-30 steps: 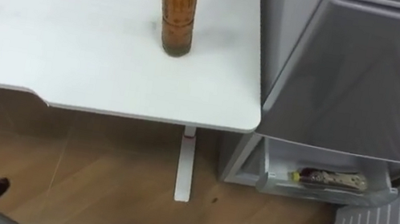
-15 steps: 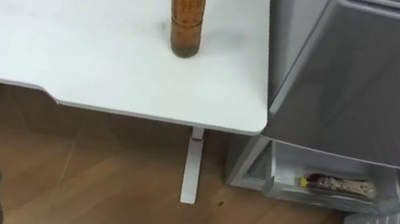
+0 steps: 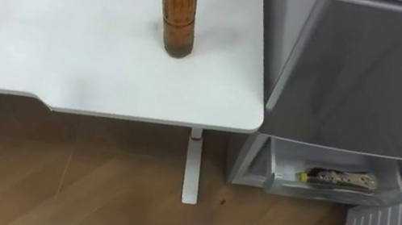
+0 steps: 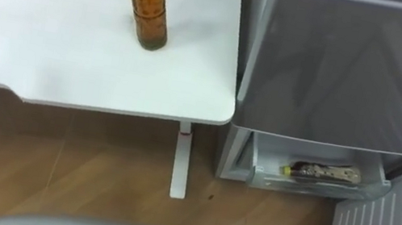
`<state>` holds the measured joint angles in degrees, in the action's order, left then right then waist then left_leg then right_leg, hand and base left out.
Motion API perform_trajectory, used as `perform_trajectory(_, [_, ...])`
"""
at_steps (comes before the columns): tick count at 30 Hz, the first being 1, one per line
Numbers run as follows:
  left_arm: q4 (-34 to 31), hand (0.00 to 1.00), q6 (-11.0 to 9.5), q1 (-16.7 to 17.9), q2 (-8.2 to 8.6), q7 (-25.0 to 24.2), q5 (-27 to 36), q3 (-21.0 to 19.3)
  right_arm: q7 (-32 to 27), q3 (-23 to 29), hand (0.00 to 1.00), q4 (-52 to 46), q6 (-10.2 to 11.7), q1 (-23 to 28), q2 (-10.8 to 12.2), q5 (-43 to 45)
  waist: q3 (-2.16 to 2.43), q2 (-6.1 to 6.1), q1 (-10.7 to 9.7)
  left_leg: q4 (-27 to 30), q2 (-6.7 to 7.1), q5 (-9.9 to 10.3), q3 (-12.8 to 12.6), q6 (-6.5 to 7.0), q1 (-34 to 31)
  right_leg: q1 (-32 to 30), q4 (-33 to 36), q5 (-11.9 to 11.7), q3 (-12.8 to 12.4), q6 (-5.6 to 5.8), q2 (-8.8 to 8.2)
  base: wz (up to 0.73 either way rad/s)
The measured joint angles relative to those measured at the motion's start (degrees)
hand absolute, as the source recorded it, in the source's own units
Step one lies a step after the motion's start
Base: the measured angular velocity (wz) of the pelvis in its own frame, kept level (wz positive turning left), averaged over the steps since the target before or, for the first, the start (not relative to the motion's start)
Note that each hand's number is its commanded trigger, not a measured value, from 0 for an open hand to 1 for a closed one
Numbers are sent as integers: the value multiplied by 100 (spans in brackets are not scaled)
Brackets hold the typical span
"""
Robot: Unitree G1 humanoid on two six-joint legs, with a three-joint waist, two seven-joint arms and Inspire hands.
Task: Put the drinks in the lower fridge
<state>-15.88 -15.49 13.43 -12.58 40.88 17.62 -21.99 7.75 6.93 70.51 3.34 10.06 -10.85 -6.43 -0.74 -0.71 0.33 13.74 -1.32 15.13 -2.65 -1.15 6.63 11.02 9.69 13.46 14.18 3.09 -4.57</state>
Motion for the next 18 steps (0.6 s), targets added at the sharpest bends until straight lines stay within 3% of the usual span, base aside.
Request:
perform_trajectory(8, [-136,0,9,-286,3,-1485,47,789,111,-11,0,84,93,-183,30,-1,31,37,-160,-15,5,-4,21,-3,11,-17,-6,-2,4,0,2,0])
perform_trajectory(10, [-136,0,23,-331,3,-1855,47,960,142,-10,0,89,95,-215,36,-2,1,59,-183,-19,5,-4,21,-3,12,-21,-7,-4,3,-1,2,0])
perform_trajectory(18, [-131,0,323,-424,3,-2947,28,1335,165,-7,0,299,97,-344,39,-1,-2,71,-334,-48,1,-4,-62,-3,63,-40,-7,-5,-131,-1,6,-7])
